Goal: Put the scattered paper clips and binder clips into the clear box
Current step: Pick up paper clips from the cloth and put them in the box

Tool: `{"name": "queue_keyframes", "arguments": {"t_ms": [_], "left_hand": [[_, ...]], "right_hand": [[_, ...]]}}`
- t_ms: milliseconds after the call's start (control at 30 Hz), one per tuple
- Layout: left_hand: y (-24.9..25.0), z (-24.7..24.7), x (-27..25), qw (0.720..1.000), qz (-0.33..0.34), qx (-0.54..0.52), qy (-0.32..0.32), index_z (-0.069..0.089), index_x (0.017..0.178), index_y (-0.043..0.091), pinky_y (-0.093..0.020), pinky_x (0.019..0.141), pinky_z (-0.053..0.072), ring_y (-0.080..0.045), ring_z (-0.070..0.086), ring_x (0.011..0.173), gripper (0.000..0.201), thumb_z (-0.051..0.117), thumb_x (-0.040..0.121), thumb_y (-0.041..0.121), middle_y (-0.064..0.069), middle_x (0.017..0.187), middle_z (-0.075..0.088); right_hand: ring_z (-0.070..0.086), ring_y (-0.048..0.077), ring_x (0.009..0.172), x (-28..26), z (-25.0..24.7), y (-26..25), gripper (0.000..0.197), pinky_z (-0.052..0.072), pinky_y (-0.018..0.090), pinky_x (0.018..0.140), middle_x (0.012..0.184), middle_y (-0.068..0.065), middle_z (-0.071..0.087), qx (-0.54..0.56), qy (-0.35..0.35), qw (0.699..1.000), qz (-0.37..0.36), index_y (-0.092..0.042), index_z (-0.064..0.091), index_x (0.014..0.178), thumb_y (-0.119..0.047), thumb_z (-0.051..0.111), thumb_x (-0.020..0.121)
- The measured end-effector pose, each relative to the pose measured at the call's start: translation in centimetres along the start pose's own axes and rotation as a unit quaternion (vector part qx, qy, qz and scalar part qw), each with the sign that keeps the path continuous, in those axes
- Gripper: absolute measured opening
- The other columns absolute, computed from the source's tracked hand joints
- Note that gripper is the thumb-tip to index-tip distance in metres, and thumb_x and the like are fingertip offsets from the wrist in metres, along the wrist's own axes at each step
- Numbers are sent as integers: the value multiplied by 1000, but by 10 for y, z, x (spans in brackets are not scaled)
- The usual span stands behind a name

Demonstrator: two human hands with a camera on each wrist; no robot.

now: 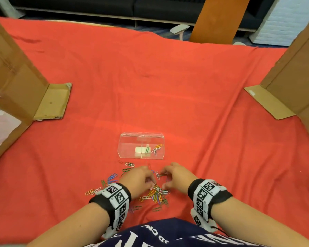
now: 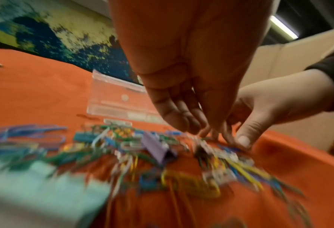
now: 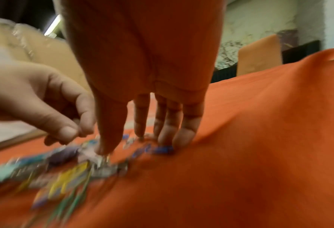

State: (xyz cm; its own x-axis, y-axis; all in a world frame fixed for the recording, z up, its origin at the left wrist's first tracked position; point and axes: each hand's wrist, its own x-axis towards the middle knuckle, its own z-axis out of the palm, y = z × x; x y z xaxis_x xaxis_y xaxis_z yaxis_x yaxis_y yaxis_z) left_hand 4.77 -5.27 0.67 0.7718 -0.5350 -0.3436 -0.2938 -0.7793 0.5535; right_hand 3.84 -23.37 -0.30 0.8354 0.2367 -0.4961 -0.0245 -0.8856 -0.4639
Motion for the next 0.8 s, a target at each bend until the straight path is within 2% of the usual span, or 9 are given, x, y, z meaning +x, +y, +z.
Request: {"name": "queue_keyframes", "arguments": {"t_ms": [67, 133, 267, 400, 467, 533, 600, 667, 800], "left_hand": [[0, 12, -5, 998, 7, 29, -60, 66, 100, 24, -21, 76, 38, -16, 59, 93, 21, 63, 79, 26, 3, 96, 56], [1, 20, -9, 993, 21, 72, -94, 62, 107, 25, -28, 83, 42, -19, 56, 101, 28, 63, 79, 28, -1, 108, 55], [1, 27, -14, 986, 51, 119, -109, 61, 106, 23, -37, 94, 43, -20, 50, 112, 26, 52, 82, 20, -3, 113, 55], [0, 25, -14, 992, 39, 76, -91, 66, 97, 19, -31, 91, 41, -21, 55, 105, 27, 46, 81, 10, -5, 107, 60], [-1, 20, -14, 996, 34, 48, -67, 68, 97, 19, -24, 87, 39, -18, 57, 102, 26, 48, 81, 10, -3, 107, 62], [-2, 11, -12, 999, 29, 22, -39, 68, 95, 20, -18, 79, 36, -14, 58, 95, 23, 52, 81, 11, 1, 102, 62], [-2, 0, -8, 1000, 22, -8, -12, 68, 92, 21, -12, 72, 36, -6, 56, 81, 19, 57, 81, 12, 7, 89, 58], [-3, -10, -3, 999, 12, -39, 10, 69, 88, 22, -6, 63, 37, 1, 52, 70, 15, 61, 80, 13, 14, 79, 54], [-4, -32, 6, 994, -3, -102, 35, 68, 85, 22, -3, 61, 39, 3, 53, 67, 13, 65, 78, 11, 10, 78, 61]], "right_hand": [[53, 24, 102, -4, 11, 2, 51, 42, 31, 91, 106, 5, 45, -23, -12, 1000, -5, -17, 56, 113, -25, 78, 68], [54, 26, 98, -6, 18, 1, 39, 44, 32, 89, 98, 1, 38, -22, 0, 1000, -6, -14, 58, 102, -20, 77, 68], [53, 21, 88, -12, 22, 2, 19, 42, 29, 87, 93, -1, 39, -7, 2, 1000, -8, -10, 61, 97, -8, 62, 79], [57, 28, 97, -15, 24, 4, 26, 44, 31, 88, 92, 4, 52, -8, 22, 1000, -19, -14, 61, 99, -1, 49, 79], [56, 27, 99, -16, 24, 6, 27, 45, 36, 91, 102, 8, 58, -12, 27, 999, -13, -17, 58, 105, -10, 59, 78], [54, 24, 100, -17, 23, 9, 38, 44, 34, 91, 108, 7, 53, -33, 22, 999, 3, -19, 55, 109, -20, 70, 74], [54, 25, 101, -17, 23, 8, 32, 42, 31, 87, 105, 7, 52, -34, 12, 999, 19, -16, 58, 103, -18, 71, 74], [59, 26, 101, -15, 22, 6, 19, 42, 28, 84, 102, 9, 61, -34, -3, 999, 21, -12, 63, 96, -10, 63, 77], [64, 22, 91, -13, 12, -2, 20, 43, 23, 76, 89, 5, 71, -11, 12, 1000, 10, -10, 68, 89, -5, 53, 77]]}}
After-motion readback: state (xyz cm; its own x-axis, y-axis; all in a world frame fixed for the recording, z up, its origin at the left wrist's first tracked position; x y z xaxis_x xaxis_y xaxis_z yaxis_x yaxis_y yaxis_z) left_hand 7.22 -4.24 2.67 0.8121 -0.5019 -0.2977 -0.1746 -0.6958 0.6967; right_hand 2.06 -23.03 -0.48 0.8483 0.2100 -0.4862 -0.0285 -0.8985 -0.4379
